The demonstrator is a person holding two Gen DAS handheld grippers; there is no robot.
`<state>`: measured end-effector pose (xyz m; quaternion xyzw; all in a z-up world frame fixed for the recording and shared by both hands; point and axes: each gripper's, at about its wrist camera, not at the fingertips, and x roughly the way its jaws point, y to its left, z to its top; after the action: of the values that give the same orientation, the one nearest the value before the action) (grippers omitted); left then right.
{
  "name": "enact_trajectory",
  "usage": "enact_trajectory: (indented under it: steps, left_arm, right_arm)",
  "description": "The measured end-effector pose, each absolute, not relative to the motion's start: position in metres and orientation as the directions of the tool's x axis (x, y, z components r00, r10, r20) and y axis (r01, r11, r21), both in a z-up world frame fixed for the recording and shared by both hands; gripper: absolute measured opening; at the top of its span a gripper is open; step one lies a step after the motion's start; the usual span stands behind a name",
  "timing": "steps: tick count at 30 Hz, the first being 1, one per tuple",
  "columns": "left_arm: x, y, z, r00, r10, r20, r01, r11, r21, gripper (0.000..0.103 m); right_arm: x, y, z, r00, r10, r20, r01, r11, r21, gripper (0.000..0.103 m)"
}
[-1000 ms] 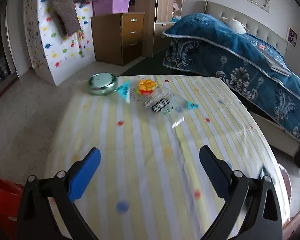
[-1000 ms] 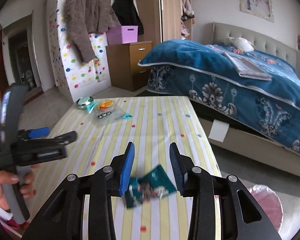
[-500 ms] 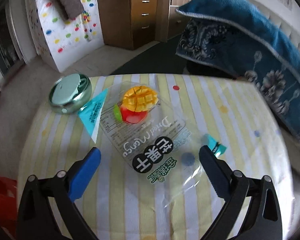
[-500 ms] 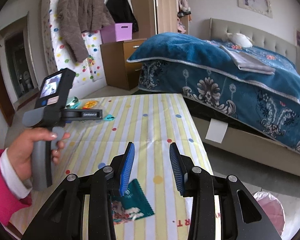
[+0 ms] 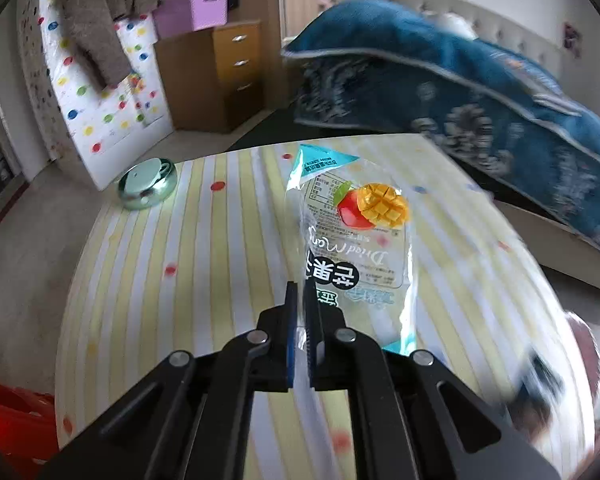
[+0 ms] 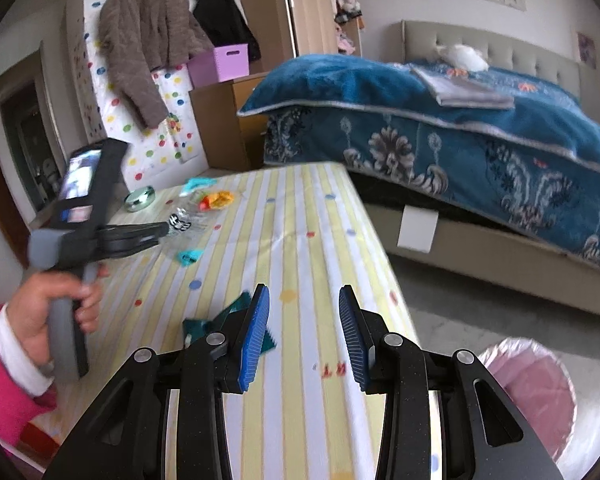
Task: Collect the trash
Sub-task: 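Grasp the teal snack packet with the right tool while the left tool holds the mango bag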
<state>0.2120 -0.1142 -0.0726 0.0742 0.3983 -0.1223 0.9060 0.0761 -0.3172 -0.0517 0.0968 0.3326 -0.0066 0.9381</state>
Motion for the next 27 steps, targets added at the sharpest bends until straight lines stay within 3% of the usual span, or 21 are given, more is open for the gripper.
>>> enact_trajectory:
  steps: [5, 18, 24, 27]
  left_arm:
    - [0.157, -0.095, -0.066, 0.654, -0.219, -0.724, 0.328, 0.945, 0.01, 0.002]
    - [0.123, -0.081, -0.072, 0.702, -0.145, -0.697, 0.302, 0.947, 0.107, 0.002]
    - [0.123, -0.078, -0.074, 0.702, -0.139, -0.699, 0.294, 0.95, 0.107, 0.002]
    - [0.119, -0.077, -0.07, 0.708, -0.141, -0.692, 0.296, 0.949, 0.109, 0.002]
  right_arm:
    - [0.079, -0.311, -0.064, 0.743, 0.114, -0.659, 0.043, 0.975, 0.217, 0.054]
    - [0.111, -0.29, -0.087, 0.685, 0.185, -0.705, -0.005, 0.968, 0.249, 0.058]
    - [0.111, -0.286, -0.09, 0.692, 0.187, -0.697, -0.014, 0.969, 0.246, 0.036]
    - [0.103, -0.282, -0.085, 0.714, 0.188, -0.675, -0.02, 0.968, 0.249, 0.012]
